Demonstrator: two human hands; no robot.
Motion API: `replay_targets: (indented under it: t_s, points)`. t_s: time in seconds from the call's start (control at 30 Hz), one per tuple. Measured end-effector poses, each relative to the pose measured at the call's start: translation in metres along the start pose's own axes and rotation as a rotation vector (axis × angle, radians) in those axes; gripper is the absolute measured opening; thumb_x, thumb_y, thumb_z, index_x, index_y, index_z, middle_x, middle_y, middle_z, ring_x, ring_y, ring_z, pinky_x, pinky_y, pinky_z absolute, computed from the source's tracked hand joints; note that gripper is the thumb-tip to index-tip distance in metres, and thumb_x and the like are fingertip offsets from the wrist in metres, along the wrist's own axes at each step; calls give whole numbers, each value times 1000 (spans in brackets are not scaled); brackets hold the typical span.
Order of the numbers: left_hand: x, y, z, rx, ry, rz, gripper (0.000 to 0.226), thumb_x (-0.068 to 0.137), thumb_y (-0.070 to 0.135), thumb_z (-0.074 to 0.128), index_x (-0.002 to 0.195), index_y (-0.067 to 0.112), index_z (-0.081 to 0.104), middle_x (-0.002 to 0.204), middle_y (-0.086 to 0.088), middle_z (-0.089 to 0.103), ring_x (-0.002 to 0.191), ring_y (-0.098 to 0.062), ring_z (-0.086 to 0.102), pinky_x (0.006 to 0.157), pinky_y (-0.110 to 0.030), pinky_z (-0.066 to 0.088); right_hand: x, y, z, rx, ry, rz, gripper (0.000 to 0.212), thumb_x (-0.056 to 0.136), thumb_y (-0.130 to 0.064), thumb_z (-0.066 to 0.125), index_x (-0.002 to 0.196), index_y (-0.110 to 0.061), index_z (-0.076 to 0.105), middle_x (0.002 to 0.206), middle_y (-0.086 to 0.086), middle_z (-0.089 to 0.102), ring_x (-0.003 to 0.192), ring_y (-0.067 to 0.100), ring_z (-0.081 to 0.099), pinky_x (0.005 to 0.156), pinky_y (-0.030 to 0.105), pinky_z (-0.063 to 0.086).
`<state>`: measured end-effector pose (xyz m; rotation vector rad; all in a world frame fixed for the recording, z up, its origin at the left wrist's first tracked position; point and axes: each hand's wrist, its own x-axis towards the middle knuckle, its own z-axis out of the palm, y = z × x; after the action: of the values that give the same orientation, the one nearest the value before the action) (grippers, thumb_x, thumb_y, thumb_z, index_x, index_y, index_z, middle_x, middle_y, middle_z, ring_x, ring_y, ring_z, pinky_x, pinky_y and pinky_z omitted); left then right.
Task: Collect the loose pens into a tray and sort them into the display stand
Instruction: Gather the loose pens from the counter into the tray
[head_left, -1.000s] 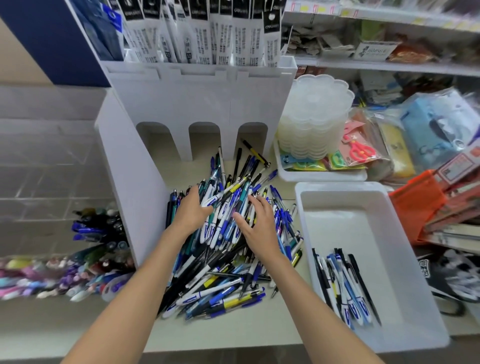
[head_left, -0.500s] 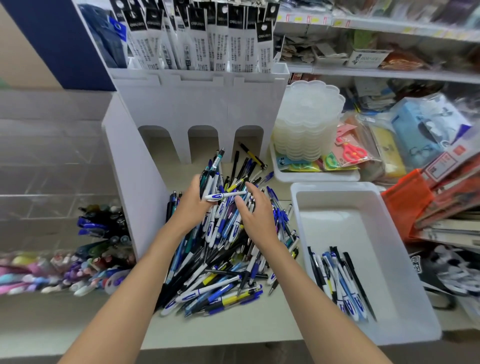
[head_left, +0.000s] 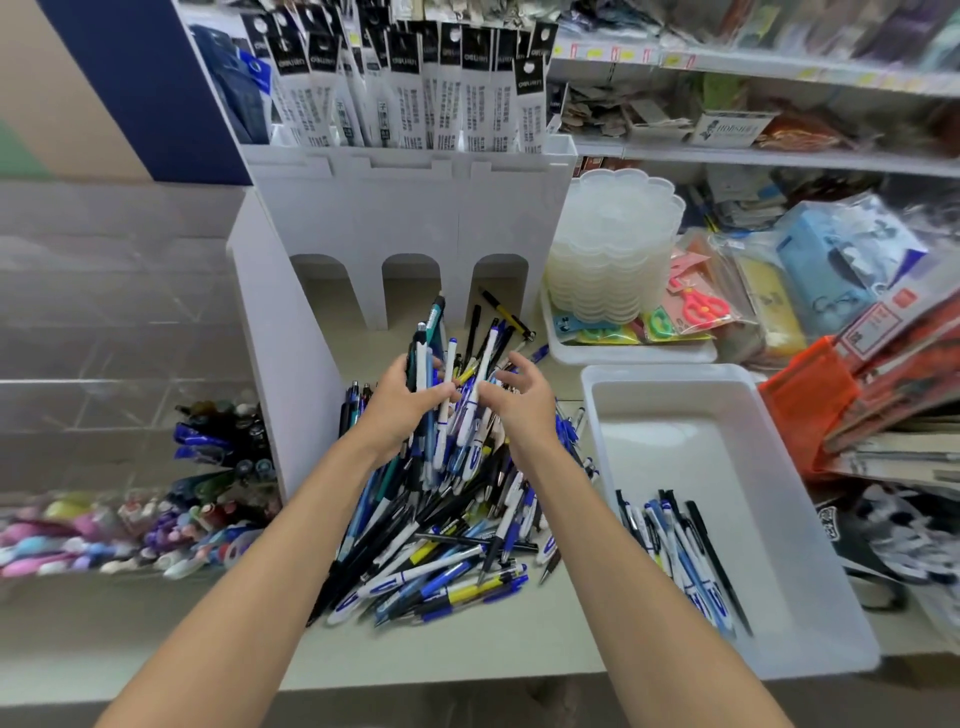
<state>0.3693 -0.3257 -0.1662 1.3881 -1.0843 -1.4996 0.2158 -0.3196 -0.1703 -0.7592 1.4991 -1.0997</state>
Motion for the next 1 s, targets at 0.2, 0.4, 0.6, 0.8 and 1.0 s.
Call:
replay_targets:
  t_s: [0.2,0.4,0.6,0.8,1.0]
  points:
    - [-1,1,25,-119,-16,-76,29,89,6,70,112,14,55,92,-6,67,76,-15,67,67,-28,56,-10,-11,-15,-59,-108,-94,37,83,2,71,119,-6,63,86,2,70,82,15,67,82,29,56]
    - [-11,16,78,-171,-116,-79,22,91,3,67,105,15,55,88,-5,69,71,-14,68,65,-29,59,-24,-30,-72,-151,-38,-233,22,82,-4,76,103,-8,71,92,3,72,83,9,68,74,18,56]
    - [-35,12,169,-143,-121,-77,28,88,0,70,107,14,55,89,-9,68,63,-10,67,55,-24,54,-30,-31,-167,-233,-71,-252,22,82,2,74,102,-7,72,86,4,69,72,6,62,74,20,54]
    - [-73,-23,270,-110,-87,-92,26,88,-3,68,95,17,54,79,-2,64,57,-5,63,55,-20,53,-42,-2,-270,-255,-49,-198,24,88,6,64,105,-11,67,81,3,66,67,6,62,71,24,52]
    - [-94,-55,331,-92,-122,-79,25,91,-4,65,103,13,53,88,-2,72,71,-8,73,56,-20,54,-34,5,-313,-216,-69,-133,37,99,-24,57,133,-8,52,104,-2,59,94,13,57,66,7,45]
